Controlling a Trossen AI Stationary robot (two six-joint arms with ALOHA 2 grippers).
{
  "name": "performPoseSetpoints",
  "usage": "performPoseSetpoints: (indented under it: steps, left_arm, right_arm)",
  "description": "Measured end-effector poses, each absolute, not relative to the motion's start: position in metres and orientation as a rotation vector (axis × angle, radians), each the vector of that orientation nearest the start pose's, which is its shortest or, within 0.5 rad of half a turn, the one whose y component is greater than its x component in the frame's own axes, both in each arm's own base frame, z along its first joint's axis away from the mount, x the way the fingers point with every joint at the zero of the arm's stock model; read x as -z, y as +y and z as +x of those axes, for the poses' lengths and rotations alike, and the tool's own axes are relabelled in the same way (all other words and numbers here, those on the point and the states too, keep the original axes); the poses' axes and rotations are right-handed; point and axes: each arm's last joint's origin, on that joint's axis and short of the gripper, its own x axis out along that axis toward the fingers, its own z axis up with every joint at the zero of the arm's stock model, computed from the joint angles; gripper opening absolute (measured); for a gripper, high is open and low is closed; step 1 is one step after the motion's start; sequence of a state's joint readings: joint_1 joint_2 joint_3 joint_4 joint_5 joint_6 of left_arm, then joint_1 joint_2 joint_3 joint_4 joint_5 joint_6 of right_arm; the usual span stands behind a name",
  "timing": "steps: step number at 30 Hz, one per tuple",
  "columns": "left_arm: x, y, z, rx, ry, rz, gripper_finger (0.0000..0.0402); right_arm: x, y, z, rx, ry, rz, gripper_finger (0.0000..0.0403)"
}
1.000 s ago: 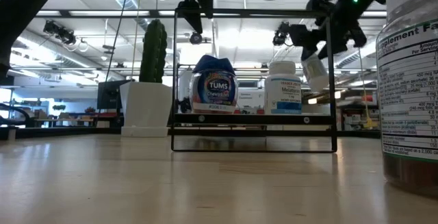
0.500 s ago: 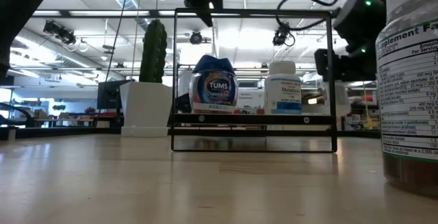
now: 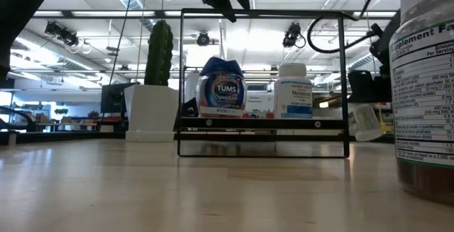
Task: Pick and place medicine bottles onto shelf by color
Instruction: Put the white medicine bottle on the shelf
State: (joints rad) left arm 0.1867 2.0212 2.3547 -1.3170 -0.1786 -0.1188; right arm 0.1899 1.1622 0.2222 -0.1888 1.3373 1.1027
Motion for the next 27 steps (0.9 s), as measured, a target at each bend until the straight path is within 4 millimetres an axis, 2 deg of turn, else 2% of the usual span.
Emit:
performPoseSetpoints:
  steps: [9,12,20,27]
  left_arm:
    - [-0.398,0.081,0.392,-0.424,0.973,-0.064,0.0352]
    - [-0.398,0.081,0.392,-0.424,0.974,-0.064,0.0352]
    - [-0.396,0.079,0.390,-0.420,0.999,-0.063,0.0352]
    - [-0.394,0.075,0.388,-0.409,1.043,-0.056,0.0352]
  right_arm:
    - [-0.109,0.000,0.140,1.225,0.249,0.152,0.0211]
    - [-0.112,0.002,0.146,1.177,0.280,0.251,0.0223]
    - [-0.133,0.007,0.166,1.131,0.279,0.276,0.0261]
    - [-0.133,0.007,0.166,1.127,0.281,0.290,0.0280]
